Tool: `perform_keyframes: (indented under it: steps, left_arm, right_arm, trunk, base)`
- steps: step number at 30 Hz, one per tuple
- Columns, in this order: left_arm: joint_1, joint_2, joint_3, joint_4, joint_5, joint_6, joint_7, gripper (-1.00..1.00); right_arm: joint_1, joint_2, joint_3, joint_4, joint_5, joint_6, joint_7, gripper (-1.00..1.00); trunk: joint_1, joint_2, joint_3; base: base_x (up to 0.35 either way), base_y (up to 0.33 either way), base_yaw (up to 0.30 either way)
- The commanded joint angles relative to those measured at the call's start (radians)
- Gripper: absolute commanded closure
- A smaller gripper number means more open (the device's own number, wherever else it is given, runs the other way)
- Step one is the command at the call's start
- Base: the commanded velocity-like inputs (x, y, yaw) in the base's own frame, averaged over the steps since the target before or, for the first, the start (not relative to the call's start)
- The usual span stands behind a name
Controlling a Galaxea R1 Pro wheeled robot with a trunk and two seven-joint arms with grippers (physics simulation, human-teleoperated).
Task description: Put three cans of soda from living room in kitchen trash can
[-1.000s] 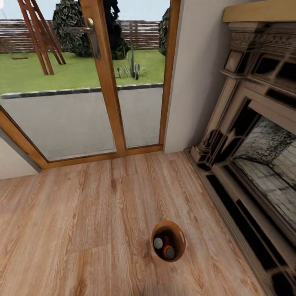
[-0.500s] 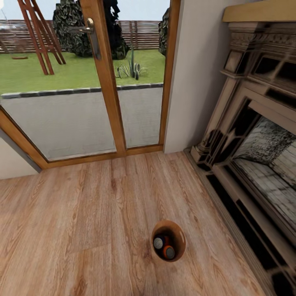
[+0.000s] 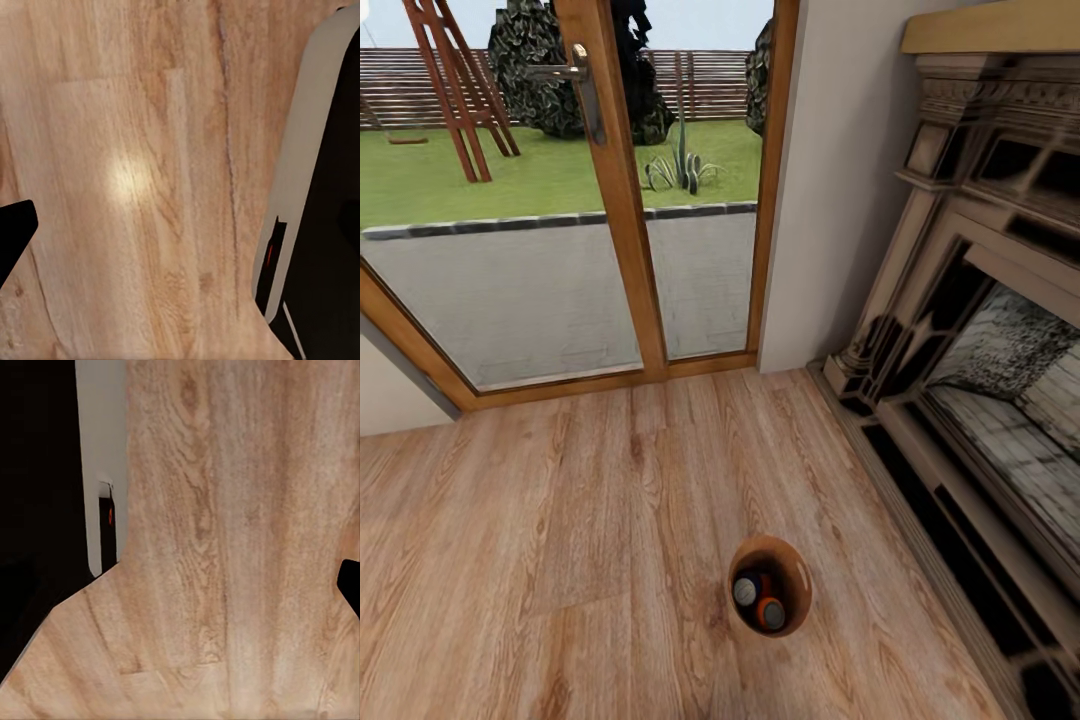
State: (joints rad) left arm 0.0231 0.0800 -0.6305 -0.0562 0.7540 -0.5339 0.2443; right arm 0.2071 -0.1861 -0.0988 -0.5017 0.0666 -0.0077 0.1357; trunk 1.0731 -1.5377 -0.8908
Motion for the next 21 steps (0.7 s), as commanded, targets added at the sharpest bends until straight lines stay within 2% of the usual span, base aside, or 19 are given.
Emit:
perform_keyframes:
  steps: [1,5,12,21]
  left_arm:
    - [0.0,0.001,0.0,0.0,0.0,0.0,0.0,-1.0]
    - [0.0,0.002,-0.001,0.0,-0.001,0.0,-0.002,-1.0]
    - [-0.001,-0.001,0.001,-0.002,-0.002,0.0,-0.003,-1.0]
    - [-0.002,-0.004,0.001,-0.002,-0.003,0.0,-0.003,-1.0]
  right_arm:
    - [0.0,0.0,0.0,0.0,0.0,0.0,0.0,-1.0]
    - [0.0,0.002,0.001,0.0,0.0,0.0,0.0,-1.0]
    - [0.0,0.022,0.004,0.01,-0.004,0.002,-0.001,-1.0]
    - [0.0,0.086,0.007,0.201,-0.003,0.005,-0.001,-1.0]
  trunk:
    - [0.0,0.0,0.0]
    - [0.0,0.0,0.0]
    - [0.0,0.0,0.0]
    - [0.0,0.0,0.0]
  base:
    - [0.0,0.0,0.0]
    - [0.0,0.0,0.0]
    - [0.0,0.0,0.0]
    - [0.0,0.0,0.0]
